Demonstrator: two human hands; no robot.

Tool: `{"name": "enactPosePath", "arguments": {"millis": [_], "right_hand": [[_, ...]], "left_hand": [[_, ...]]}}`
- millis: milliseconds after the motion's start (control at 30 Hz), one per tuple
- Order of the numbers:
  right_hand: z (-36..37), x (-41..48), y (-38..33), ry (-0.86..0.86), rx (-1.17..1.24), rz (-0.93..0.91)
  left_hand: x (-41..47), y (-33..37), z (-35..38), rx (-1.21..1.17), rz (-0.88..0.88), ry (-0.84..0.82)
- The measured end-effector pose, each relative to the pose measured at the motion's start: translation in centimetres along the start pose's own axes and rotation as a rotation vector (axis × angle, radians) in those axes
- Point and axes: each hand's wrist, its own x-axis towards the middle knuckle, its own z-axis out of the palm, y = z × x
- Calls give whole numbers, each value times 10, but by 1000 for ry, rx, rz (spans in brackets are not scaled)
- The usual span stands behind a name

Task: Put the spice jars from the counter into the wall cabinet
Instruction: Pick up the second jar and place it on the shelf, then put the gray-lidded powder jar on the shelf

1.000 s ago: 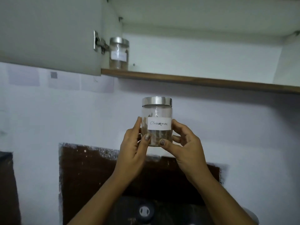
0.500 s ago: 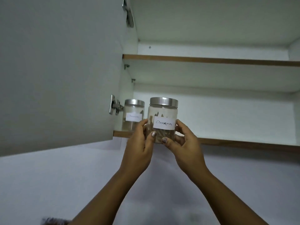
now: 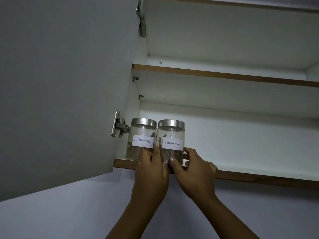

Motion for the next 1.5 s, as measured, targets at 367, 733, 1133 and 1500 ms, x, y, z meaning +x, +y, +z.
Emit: {"name": "enactPosePath", "arguments": {"millis": [367, 733, 1133, 1500], "right_hand": [[11, 1, 5, 45, -79, -43], [-35, -42, 23, -205, -28, -219], [-184, -212, 157, -472, -42, 28], [-390, -412, 312, -727, -239, 474]], "left_hand": [[2, -3, 3, 39, 2, 12], [-46, 33, -1, -173, -34, -93], [-242, 177, 55, -390, -261, -504], [-466, 365, 112, -599, -224, -1033]]}}
